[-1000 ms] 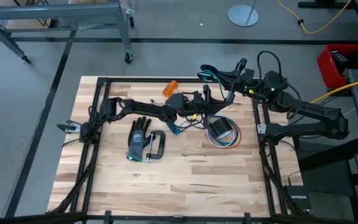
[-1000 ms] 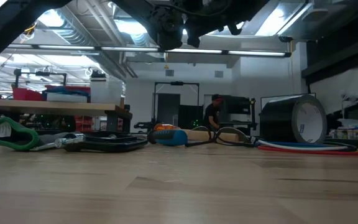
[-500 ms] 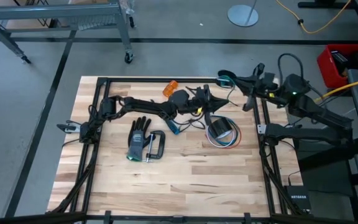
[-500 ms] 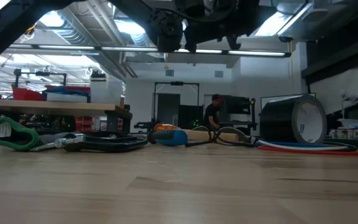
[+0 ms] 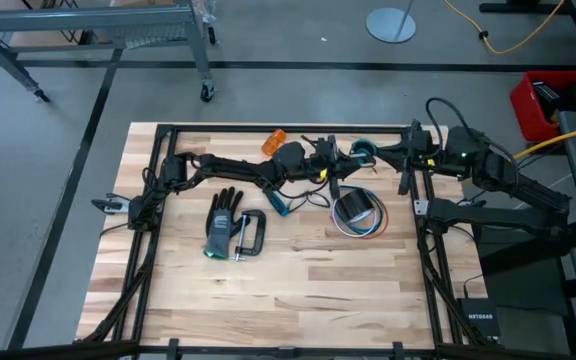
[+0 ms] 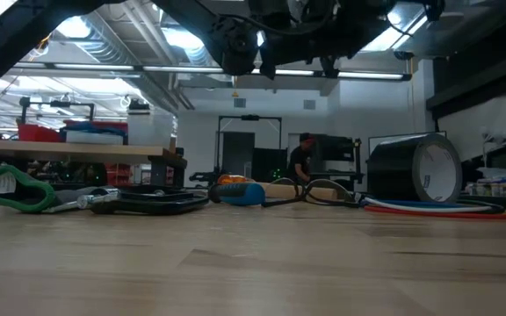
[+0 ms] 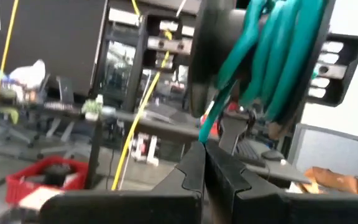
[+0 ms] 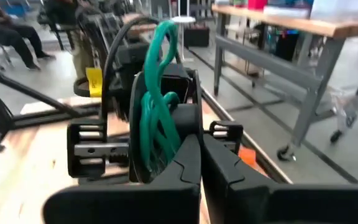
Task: Coil cords
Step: Coil the green wire onto the spool
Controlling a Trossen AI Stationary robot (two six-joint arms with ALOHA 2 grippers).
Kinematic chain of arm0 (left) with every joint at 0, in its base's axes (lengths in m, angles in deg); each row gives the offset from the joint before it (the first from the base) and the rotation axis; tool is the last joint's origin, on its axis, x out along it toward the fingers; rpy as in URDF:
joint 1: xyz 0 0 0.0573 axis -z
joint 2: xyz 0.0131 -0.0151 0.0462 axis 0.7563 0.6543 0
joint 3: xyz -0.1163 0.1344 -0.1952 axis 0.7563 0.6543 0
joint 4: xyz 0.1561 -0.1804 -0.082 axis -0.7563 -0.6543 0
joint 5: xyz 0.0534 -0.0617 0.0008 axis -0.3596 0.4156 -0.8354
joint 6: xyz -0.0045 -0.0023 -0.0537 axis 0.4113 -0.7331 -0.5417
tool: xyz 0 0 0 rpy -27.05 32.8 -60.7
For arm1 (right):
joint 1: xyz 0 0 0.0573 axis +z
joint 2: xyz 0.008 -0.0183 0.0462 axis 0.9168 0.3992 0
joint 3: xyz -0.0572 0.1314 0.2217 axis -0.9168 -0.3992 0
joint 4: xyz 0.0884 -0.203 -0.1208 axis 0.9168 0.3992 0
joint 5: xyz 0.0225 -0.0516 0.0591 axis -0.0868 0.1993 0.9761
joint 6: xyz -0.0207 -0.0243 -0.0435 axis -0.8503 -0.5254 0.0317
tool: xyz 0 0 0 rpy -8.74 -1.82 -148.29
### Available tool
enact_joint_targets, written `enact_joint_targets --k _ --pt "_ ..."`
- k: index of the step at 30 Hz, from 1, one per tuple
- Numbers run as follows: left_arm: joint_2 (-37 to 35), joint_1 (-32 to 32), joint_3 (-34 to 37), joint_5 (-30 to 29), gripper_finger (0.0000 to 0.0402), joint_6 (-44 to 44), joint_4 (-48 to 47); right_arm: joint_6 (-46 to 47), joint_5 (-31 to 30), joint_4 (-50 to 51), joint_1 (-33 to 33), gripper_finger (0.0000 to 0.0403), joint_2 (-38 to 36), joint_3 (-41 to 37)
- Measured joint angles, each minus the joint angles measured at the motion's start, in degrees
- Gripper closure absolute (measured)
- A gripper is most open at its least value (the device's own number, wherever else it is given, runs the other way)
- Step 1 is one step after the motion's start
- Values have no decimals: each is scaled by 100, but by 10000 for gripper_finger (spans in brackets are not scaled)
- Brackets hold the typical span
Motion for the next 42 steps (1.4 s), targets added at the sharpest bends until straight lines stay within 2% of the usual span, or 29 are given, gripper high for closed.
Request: enact_joint_targets --k 7,14,23,32,36,42 --pt "-48 -11 0 -6 401 -162 -1052 -29 -426 412 0 402 -157 0" --pt "-50 -43 0 -6 401 -189 -1558 -21 -430 712 0 402 -500 0" --pt "-57 -44 0 -8 401 -181 -1551 134 -443 832 0 402 -832 0" --pt "-57 17 0 853 399 -390 -759 -103 -581 635 2 402 -784 0" --pt "-68 108 -2 881 370 59 -606 -111 -787 626 0 402 -769 0" --pt "-68 241 -2 882 291 191 -867 -123 -797 352 0 402 -767 0"
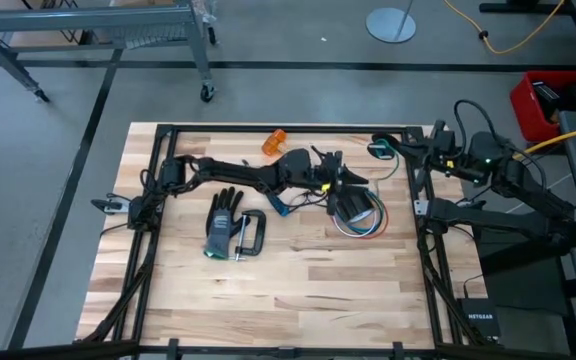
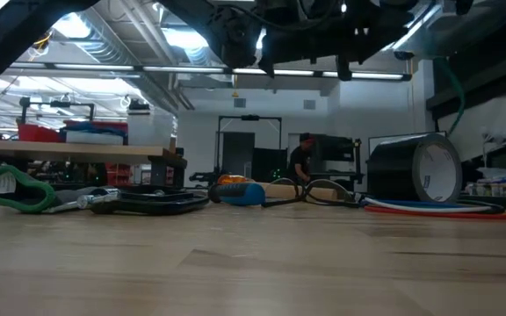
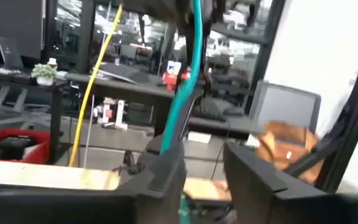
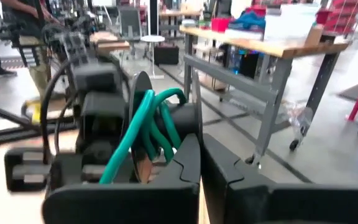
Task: Coil cords
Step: Coil the green wire onto the spool
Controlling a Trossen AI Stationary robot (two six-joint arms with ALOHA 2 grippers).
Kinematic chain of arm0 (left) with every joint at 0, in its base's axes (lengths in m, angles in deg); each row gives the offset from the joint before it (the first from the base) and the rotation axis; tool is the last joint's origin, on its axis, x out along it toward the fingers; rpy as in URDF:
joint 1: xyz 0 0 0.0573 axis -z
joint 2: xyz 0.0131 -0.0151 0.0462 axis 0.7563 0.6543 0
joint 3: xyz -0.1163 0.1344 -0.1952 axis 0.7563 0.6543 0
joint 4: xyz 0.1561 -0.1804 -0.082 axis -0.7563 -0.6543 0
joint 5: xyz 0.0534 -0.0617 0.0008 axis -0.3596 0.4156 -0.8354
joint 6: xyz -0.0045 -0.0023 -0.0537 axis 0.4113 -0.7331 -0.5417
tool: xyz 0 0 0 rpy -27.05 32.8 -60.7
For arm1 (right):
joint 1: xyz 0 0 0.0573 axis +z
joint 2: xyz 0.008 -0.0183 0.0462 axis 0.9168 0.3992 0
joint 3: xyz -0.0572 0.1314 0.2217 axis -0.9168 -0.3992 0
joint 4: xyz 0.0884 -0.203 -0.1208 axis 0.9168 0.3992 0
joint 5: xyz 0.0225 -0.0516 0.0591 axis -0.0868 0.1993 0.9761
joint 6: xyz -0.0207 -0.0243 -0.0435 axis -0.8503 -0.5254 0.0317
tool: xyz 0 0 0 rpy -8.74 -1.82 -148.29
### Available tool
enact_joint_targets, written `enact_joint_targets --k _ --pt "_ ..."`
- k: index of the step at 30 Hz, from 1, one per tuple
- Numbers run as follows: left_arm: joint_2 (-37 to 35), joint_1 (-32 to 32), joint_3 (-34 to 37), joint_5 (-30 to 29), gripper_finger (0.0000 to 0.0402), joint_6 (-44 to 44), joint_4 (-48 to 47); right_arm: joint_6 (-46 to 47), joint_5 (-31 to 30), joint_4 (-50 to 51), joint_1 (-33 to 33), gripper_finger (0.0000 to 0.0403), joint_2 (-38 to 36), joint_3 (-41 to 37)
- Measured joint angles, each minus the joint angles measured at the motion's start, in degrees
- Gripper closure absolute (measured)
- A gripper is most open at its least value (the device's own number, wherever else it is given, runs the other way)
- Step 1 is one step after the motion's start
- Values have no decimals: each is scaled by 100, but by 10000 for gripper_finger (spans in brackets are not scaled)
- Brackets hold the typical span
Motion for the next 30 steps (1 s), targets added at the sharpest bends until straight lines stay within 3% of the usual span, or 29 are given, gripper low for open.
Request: enact_joint_targets --k 8,17,30 --pt "0 188 0 -248 235 1013 -119 -183 2 -474 0 402 0 0" --pt "4 218 0 -472 231 1262 -83 -250 192 -1014 0 402 53 2" --pt "9 234 0 -466 231 1317 36 -417 463 -1626 2 402 920 2"
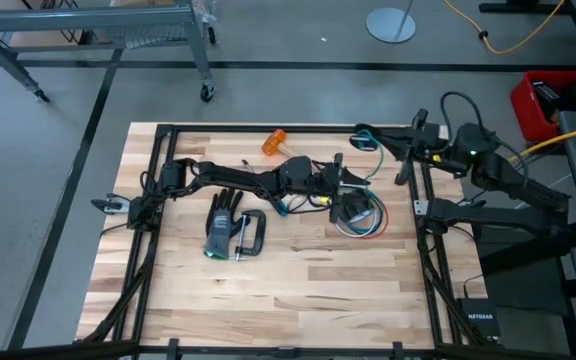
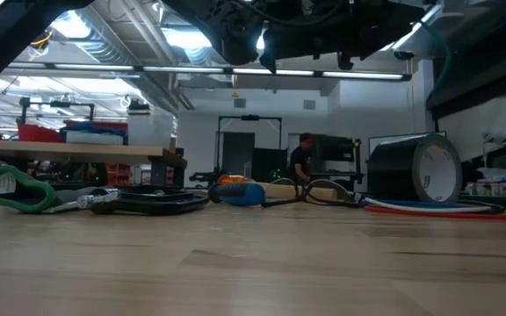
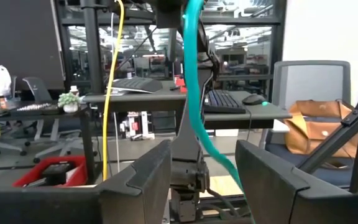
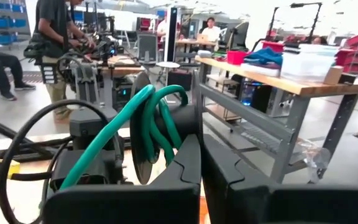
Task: Coil cords
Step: Coil the green wire onto the spool
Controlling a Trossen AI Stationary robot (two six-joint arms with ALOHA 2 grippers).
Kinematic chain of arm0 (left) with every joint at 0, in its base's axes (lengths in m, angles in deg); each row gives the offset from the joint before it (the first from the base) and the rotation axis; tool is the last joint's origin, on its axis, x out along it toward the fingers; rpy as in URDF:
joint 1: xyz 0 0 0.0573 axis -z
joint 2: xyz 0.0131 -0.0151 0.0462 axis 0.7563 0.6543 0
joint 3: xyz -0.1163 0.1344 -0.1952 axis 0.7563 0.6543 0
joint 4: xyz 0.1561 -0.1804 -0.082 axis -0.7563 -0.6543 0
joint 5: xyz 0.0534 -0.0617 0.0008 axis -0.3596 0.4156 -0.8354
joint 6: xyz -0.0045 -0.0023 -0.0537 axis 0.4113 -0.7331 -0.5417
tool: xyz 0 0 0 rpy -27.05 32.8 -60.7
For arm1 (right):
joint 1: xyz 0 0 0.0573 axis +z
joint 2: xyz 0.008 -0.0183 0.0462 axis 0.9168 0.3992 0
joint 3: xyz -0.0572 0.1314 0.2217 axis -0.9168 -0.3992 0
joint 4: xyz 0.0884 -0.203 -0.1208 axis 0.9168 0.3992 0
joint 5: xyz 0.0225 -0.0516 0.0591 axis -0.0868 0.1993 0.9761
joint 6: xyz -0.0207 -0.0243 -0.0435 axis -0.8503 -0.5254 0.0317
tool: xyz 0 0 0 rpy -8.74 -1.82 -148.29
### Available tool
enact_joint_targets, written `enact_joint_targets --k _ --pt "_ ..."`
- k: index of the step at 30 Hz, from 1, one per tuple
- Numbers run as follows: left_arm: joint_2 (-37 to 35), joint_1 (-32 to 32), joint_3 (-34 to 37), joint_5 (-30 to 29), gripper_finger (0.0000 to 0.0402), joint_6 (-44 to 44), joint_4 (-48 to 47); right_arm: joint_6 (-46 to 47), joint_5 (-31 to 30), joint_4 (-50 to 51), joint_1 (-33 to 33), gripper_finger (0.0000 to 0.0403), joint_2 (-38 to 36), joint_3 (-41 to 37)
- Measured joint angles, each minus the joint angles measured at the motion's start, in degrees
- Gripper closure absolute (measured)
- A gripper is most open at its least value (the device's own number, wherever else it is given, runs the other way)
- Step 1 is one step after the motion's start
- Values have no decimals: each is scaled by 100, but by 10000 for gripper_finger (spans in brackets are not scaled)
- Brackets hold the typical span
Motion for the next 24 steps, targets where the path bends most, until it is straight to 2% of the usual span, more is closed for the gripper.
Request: enact_joint_targets --k 9,12,20,24 --pt "2 7 0 4 239 -9 -100 0 60 -98 -1 402 271 0" --pt "2 13 0 2 268 -11 -216 0 60 -105 0 402 248 0" --pt "2 9 0 2 388 -15 -370 0 60 -85 0 402 20 0" --pt "2 9 0 -51 391 18 -391 0 60 16 0 402 -136 0"
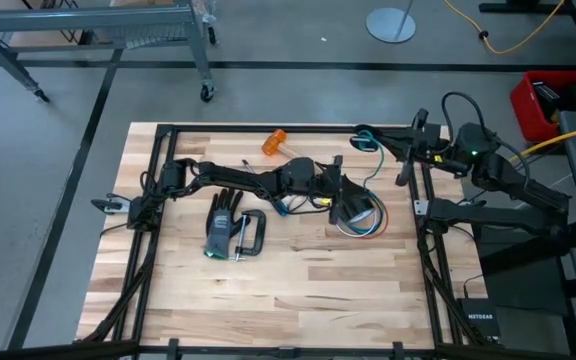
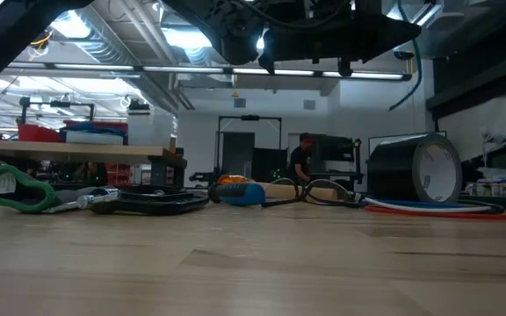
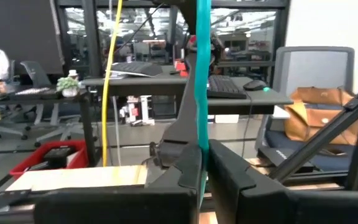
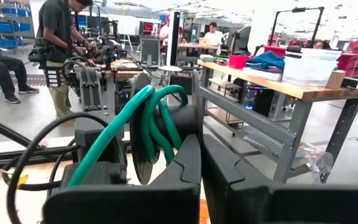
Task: Coil cords
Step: Coil the green wire onto the spool
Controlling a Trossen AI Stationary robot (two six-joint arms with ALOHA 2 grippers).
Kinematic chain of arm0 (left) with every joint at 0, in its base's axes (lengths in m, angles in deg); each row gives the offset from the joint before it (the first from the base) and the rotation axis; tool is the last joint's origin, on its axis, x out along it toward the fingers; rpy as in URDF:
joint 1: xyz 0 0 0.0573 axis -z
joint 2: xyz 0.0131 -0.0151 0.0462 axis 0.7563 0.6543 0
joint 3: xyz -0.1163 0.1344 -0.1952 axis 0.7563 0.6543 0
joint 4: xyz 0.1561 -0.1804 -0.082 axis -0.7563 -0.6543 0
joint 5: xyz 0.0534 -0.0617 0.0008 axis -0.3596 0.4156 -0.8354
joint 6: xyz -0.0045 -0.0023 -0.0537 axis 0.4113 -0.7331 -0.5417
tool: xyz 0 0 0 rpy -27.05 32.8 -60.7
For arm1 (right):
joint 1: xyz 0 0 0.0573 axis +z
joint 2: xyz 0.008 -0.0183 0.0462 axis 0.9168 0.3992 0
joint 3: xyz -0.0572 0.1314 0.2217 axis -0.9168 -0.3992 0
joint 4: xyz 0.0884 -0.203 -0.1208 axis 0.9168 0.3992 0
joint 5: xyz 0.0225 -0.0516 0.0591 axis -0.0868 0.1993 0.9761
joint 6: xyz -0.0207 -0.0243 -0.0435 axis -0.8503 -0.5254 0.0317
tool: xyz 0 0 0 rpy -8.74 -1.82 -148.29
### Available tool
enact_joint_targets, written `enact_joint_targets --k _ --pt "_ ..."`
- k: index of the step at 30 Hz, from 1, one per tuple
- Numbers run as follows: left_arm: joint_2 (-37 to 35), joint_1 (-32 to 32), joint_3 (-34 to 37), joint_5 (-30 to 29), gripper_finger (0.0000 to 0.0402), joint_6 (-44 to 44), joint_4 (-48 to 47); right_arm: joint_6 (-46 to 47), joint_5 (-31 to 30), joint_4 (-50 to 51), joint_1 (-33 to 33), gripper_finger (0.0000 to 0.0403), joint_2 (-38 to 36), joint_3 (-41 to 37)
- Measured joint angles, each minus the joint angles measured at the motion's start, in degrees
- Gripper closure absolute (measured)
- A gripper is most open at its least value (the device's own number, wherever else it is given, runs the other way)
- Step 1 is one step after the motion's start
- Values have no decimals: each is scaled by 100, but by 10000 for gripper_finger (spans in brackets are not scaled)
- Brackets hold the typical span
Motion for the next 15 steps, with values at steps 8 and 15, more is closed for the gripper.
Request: enact_joint_targets --k 8,15 --pt "0 -160 0 -461 398 -217 -567 255 -2 914 0 402 -514 -1" --pt "0 -482 -2 -452 399 -906 -835 500 118 1404 -4 402 -943 -2"
